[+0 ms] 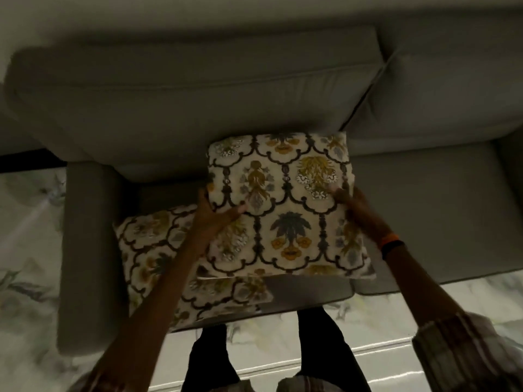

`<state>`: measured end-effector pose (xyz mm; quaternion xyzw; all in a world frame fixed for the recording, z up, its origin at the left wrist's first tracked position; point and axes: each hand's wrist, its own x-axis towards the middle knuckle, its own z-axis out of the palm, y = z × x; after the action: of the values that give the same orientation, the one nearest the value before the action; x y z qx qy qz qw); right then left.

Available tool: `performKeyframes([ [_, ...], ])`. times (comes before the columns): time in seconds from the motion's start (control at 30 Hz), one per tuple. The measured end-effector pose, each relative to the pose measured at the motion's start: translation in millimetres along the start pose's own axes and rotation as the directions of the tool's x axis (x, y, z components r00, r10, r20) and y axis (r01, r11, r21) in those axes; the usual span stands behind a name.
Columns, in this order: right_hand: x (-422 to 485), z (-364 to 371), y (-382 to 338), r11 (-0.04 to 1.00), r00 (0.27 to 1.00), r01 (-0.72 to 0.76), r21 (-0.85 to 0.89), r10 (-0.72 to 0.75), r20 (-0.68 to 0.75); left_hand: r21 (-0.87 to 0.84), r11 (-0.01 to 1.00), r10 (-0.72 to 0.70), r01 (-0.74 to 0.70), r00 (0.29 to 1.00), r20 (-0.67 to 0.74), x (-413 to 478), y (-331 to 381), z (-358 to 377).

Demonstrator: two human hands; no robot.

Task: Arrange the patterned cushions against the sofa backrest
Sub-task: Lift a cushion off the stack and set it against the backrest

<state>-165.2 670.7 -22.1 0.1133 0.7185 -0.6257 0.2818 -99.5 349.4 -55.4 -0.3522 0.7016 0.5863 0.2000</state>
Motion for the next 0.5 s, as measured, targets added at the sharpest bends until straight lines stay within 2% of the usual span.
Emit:
performKeyframes([
  [0.1, 36, -76, 0, 0.985, 0.999, 0.024, -0.173, -0.016, 0.048, -0.018, 0.999, 0.045, -0.045, 0.999, -0.016, -7, 1, 85],
  [0.2, 68, -144, 21, 0.965, 0.992, 0.128, -0.231, -0.121, 0.043, 0.005, 0.998, 0.063, -0.063, 0.991, -0.121, 6, 21, 155],
  [0.3, 104, -191, 42, 0.944, 0.977, 0.212, -0.254, -0.206, 0.047, -0.034, 0.968, 0.237, -0.247, 0.953, -0.187, 26, 42, 205],
  [0.43, 154, -222, 66, 0.914, 0.949, 0.301, -0.274, -0.316, -0.014, -0.054, 0.922, 0.381, -0.384, 0.922, -0.066, 73, 58, 246],
  [0.5, 173, -230, 77, 0.917, 0.953, 0.285, -0.278, -0.303, -0.024, -0.089, 0.935, 0.344, -0.343, 0.939, -0.007, 98, 62, 260],
])
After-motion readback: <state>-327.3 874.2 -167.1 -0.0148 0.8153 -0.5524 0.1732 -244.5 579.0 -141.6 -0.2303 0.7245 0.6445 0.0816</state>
